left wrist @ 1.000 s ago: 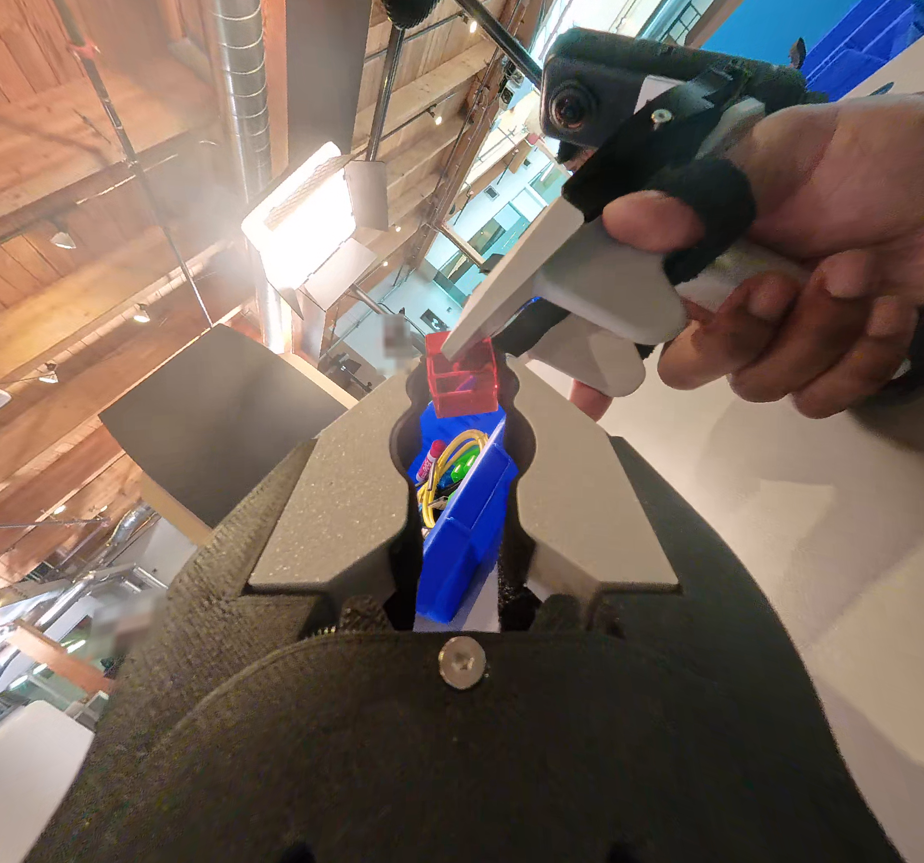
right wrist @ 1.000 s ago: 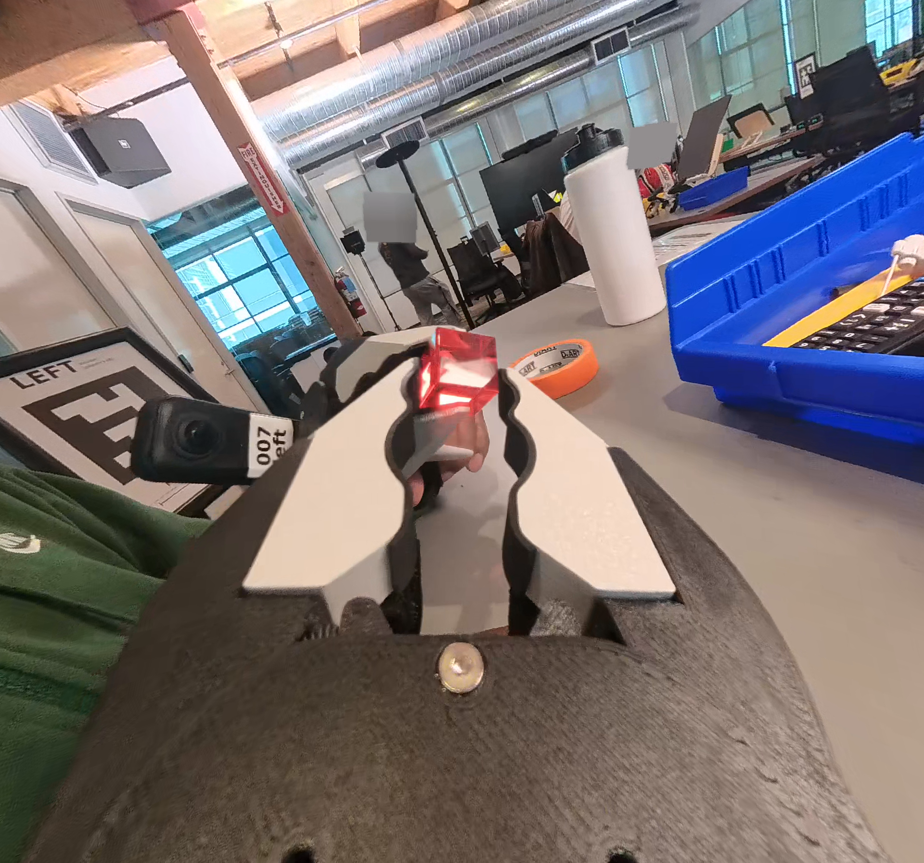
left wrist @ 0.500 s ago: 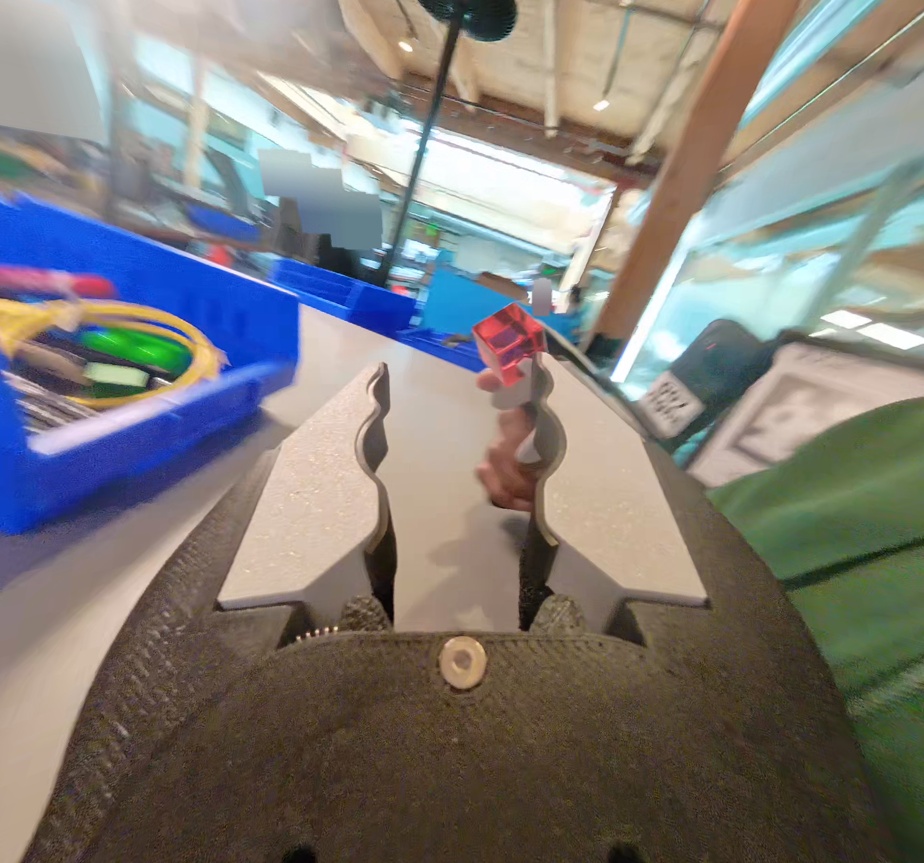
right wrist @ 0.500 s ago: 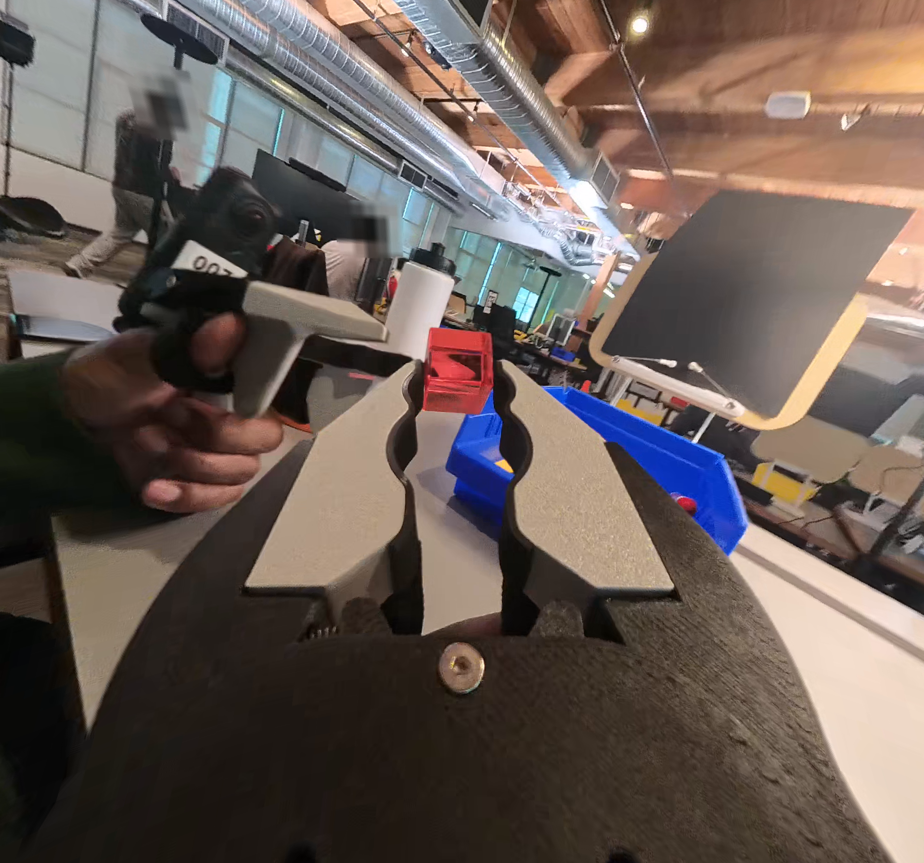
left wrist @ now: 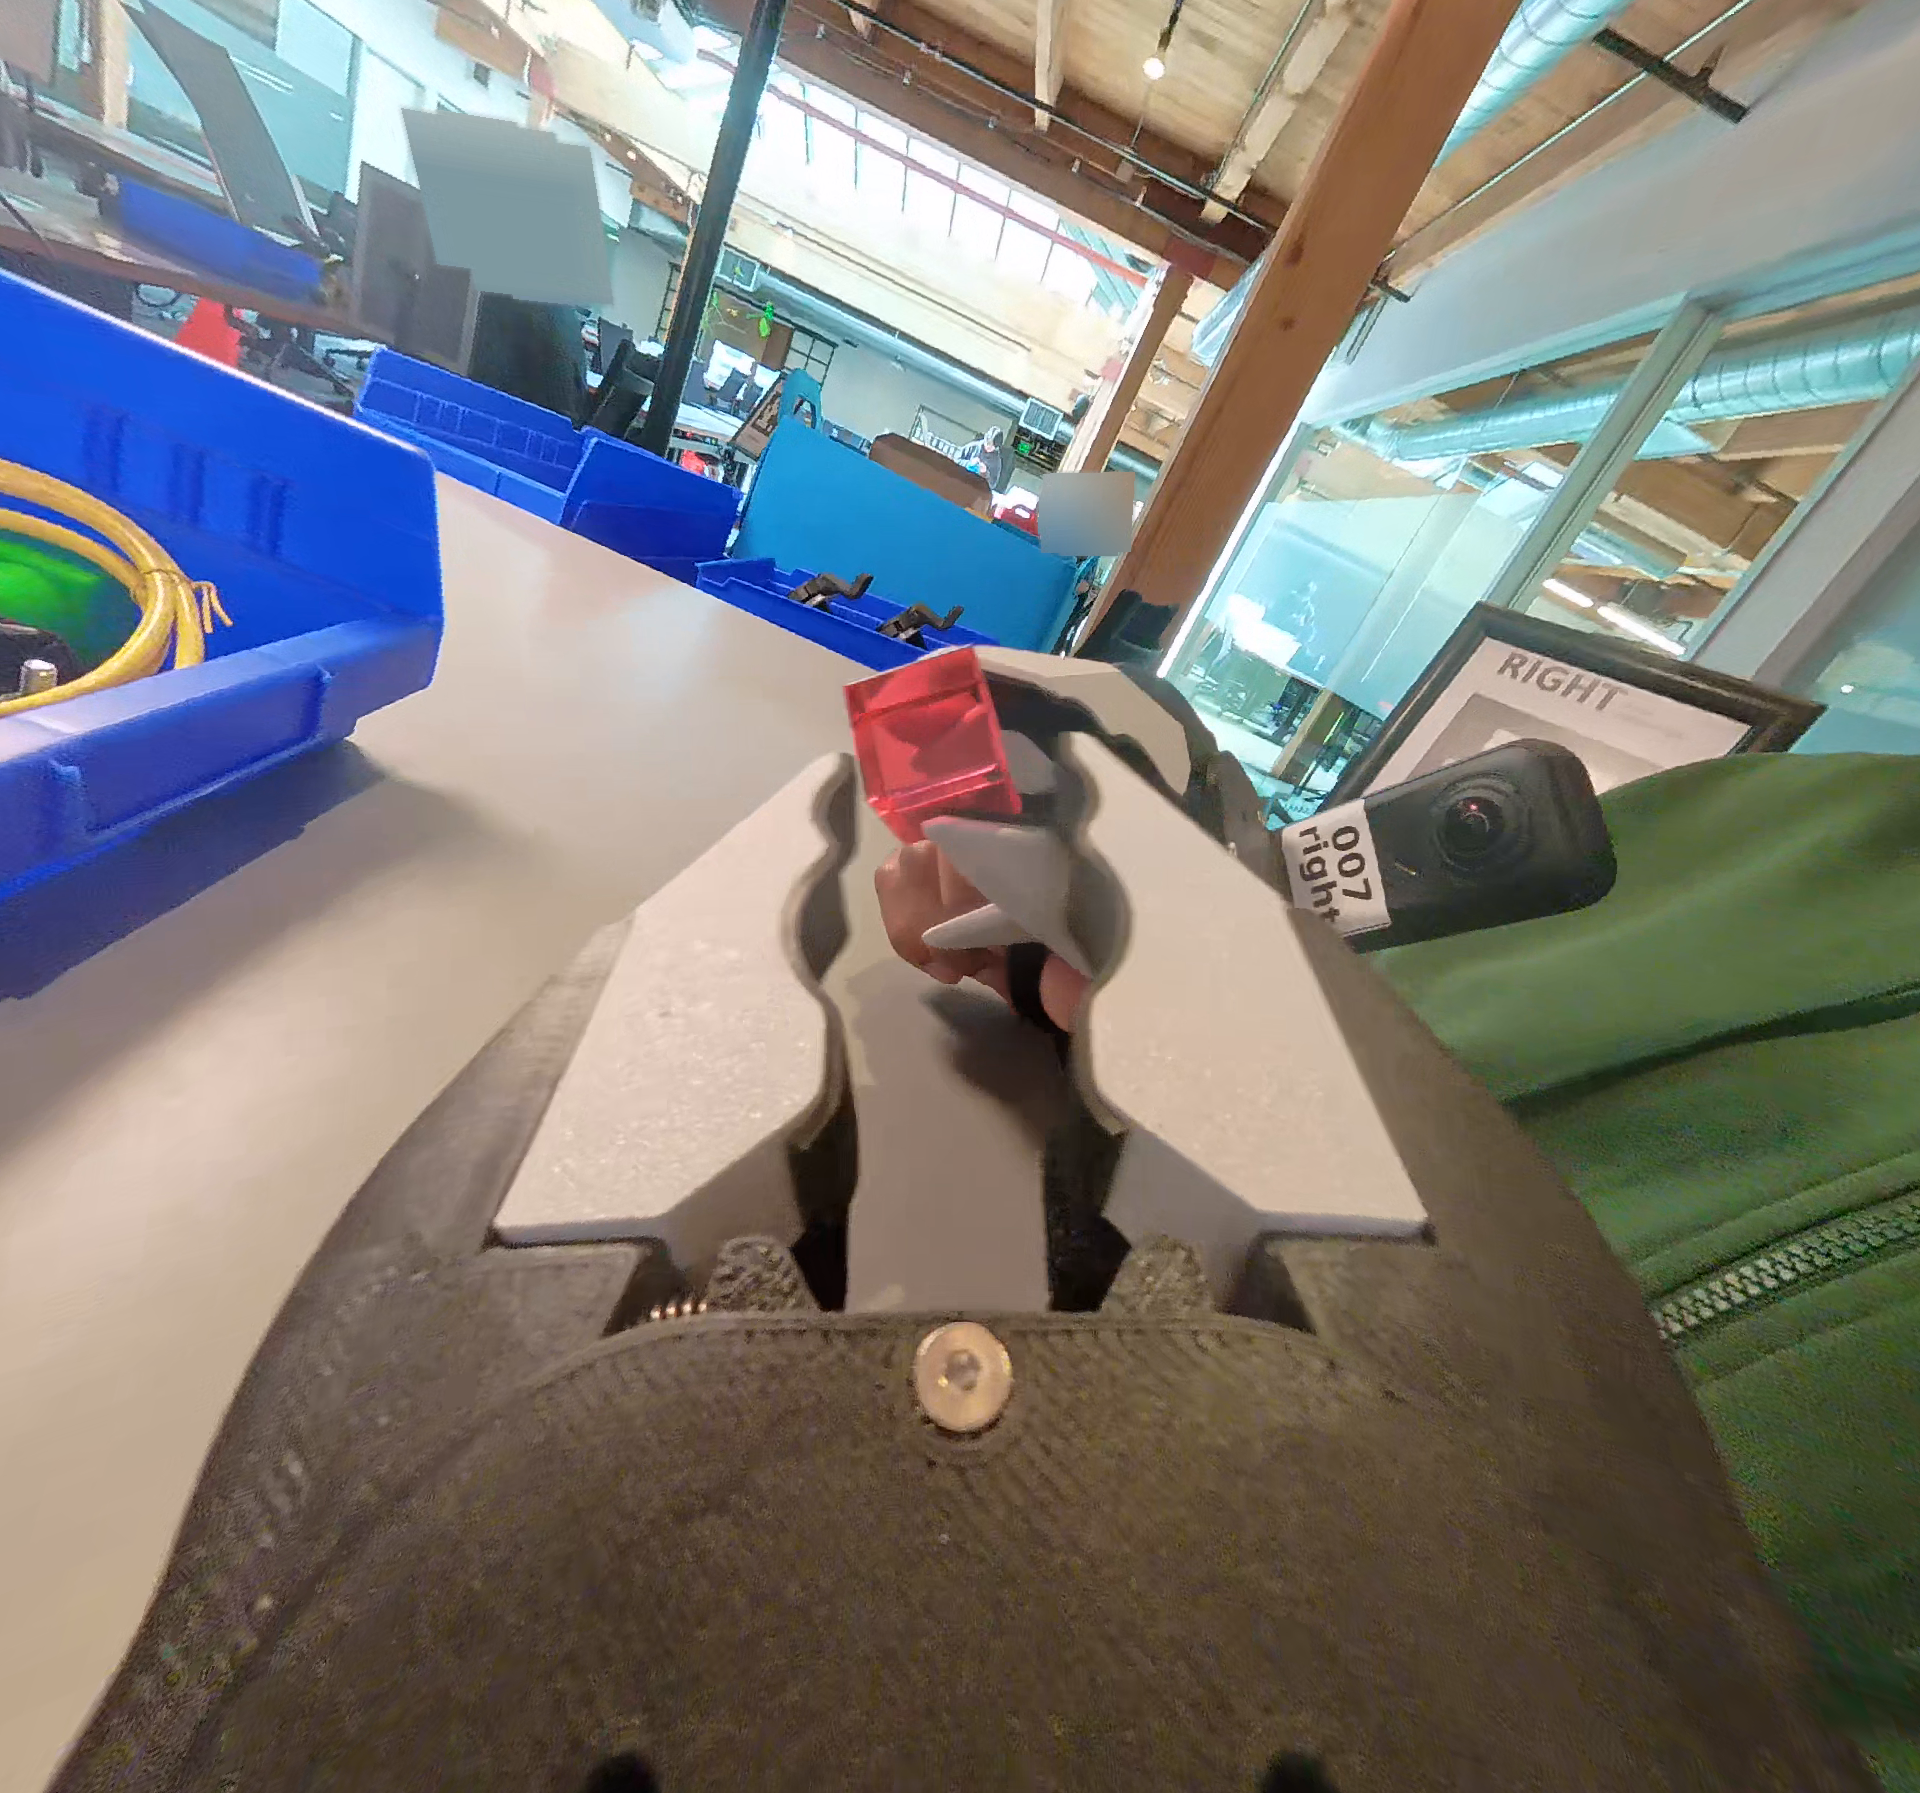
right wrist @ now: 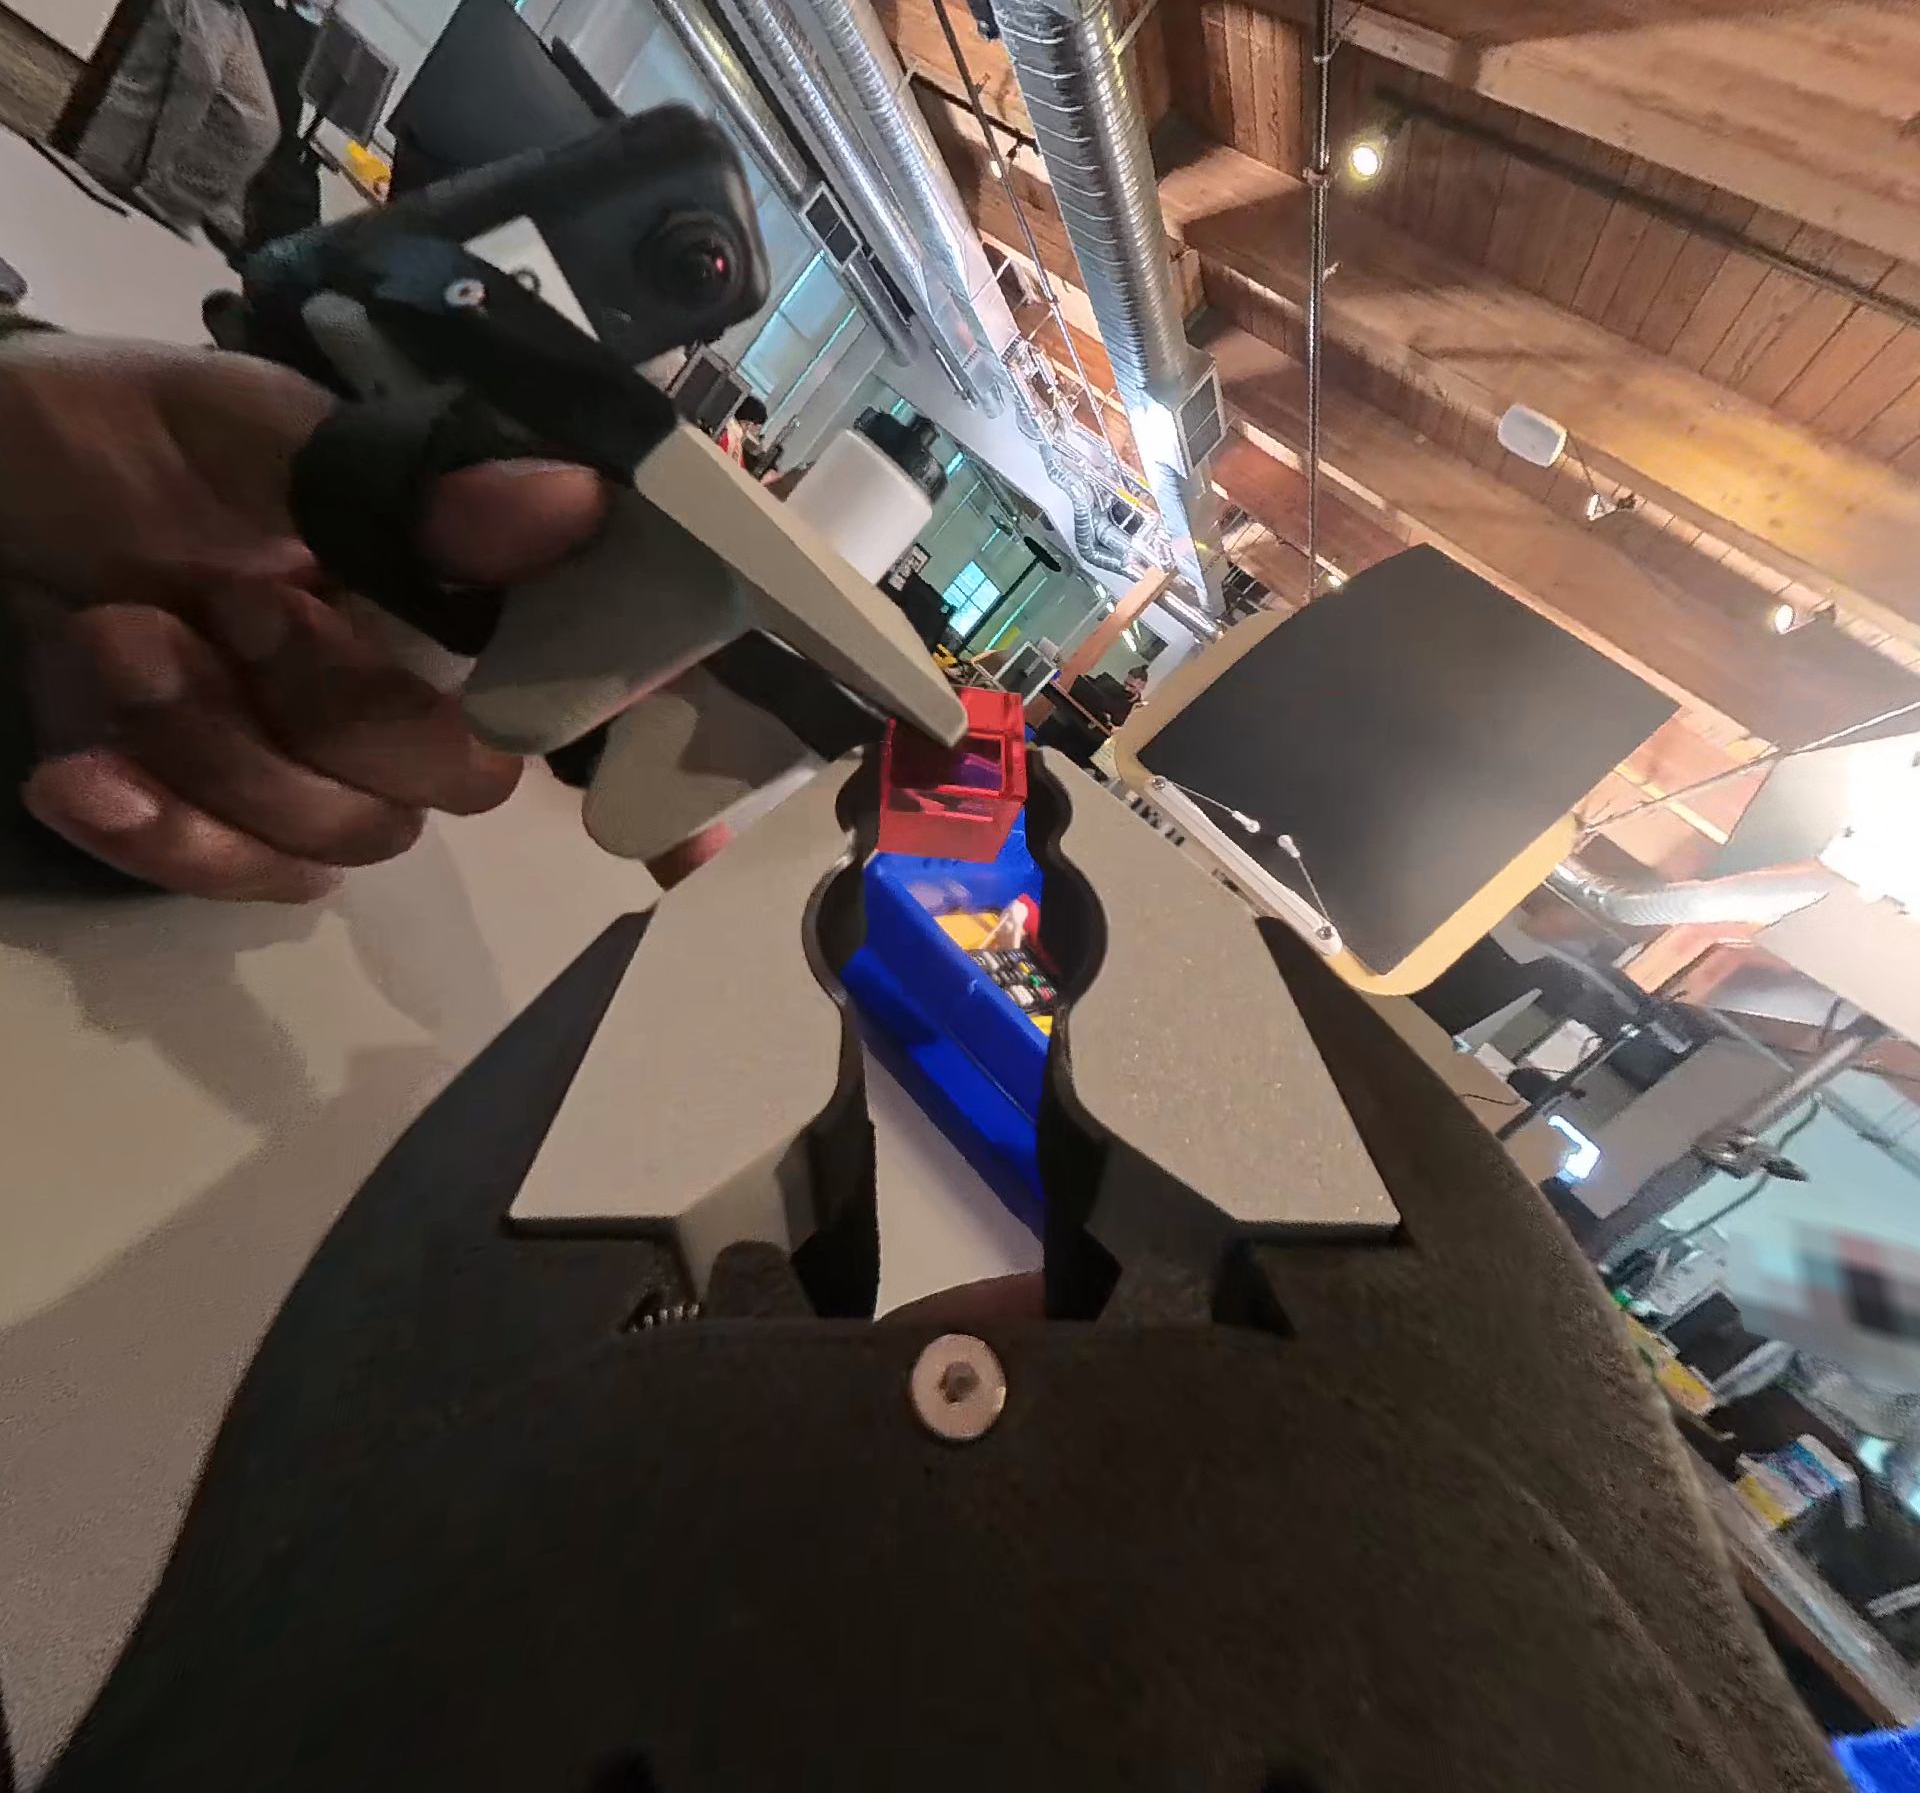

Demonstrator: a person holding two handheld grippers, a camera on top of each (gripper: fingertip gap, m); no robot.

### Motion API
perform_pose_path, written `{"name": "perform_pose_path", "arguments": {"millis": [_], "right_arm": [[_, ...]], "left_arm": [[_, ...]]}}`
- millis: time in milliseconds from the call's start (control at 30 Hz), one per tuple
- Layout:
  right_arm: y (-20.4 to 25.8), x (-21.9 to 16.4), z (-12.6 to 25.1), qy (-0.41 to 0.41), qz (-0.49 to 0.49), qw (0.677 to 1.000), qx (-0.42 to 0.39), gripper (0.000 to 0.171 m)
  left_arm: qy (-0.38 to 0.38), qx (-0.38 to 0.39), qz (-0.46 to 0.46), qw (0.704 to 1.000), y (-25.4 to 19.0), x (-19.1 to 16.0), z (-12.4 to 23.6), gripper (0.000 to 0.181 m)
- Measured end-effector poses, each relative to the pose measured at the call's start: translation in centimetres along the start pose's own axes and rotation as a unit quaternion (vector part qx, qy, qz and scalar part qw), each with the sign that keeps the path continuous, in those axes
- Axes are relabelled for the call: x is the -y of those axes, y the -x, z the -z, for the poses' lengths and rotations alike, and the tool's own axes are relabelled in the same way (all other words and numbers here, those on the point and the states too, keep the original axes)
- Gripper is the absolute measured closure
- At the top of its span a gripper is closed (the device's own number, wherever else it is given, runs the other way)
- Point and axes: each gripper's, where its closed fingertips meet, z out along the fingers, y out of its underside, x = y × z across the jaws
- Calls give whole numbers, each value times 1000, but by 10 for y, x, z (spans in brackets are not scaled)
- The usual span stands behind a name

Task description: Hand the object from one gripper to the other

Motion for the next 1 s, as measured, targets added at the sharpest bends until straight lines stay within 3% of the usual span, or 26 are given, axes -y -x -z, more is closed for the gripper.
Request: {"name": "perform_pose_path", "arguments": {"millis": [33, 133, 233, 367, 500, 633, 767, 867, 1000], "right_arm": [[0, 0, 0, 2, 5, 1000, -2, 143], [-2, -1, 0, 5, -23, 1000, 1, 143], [-5, -2, 1, 1, -124, 992, 34, 138], [-9, 1, 4, -12, -289, 952, 98, 128], [-16, 2, 7, -28, -437, 887, 147, 121], [-12, 4, 8, -29, -508, 839, 194, 115], [-8, 2, 7, -17, -512, 834, 203, 117], [-7, 3, 8, -18, -505, 838, 206, 139], [-21, -2, 7, -21, -442, 886, 139, 144]], "left_arm": [[-6, 10, -7, 1000, 2, 2, 1, 153], [-31, 39, -46, 998, 8, 11, 6, 154], [-53, 119, -143, 981, 22, 23, 16, 154], [-65, 230, -334, 912, 26, 38, 25, 155], [-65, 235, -458, 855, 8, 35, 16, 155], [-32, 241, -534, 810, 4, 23, 5, 155], [-7, 232, -589, 774, -1, 10, -5, 155], [4, 240, -613, 752, 0, 5, -8, 155], [17, 238, -560, 793, 12, 3, -8, 153]]}}
